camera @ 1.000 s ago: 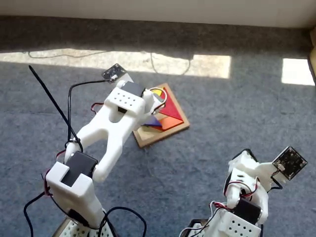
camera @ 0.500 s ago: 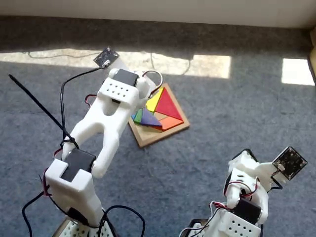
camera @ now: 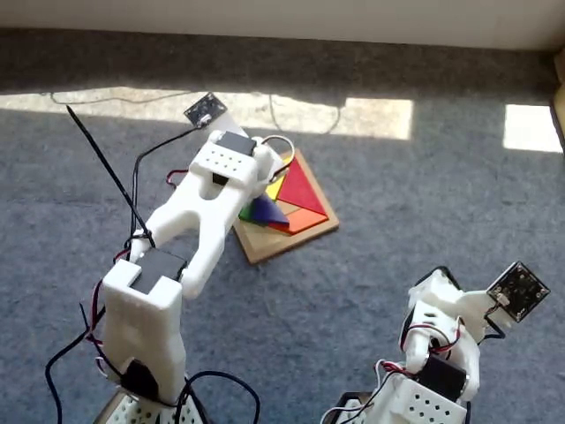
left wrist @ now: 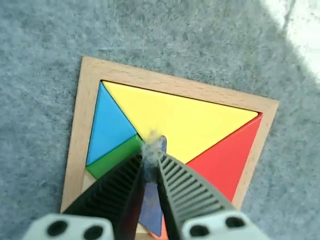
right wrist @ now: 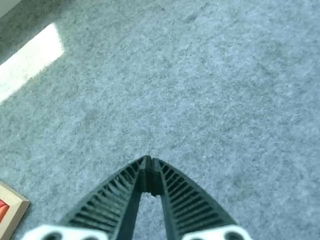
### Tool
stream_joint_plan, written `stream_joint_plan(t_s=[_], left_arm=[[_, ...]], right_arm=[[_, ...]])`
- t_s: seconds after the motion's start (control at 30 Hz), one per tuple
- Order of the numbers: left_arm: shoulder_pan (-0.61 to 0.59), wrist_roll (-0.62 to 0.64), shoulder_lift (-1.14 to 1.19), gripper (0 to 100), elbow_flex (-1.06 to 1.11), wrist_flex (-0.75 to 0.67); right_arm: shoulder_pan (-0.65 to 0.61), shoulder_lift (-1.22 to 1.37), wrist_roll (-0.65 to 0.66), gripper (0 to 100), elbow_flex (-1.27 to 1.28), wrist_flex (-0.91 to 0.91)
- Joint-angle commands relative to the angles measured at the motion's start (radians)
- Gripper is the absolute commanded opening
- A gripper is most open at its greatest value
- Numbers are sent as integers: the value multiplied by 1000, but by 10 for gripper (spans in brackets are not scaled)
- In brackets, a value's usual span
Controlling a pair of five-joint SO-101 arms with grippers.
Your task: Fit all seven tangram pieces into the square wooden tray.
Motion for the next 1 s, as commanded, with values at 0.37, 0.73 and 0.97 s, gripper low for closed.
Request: stream_joint_plan(t_s=[0.37, 0.73, 0.97], left_arm=[[18, -9, -18, 6, -147, 436], [64, -9, -18, 6, -286, 674], [153, -9, -4, 6, -272, 721]], right_arm=[[-12, -12, 12, 10, 114, -19], [-12, -12, 12, 10, 114, -19], [-12, -12, 12, 10, 114, -19]])
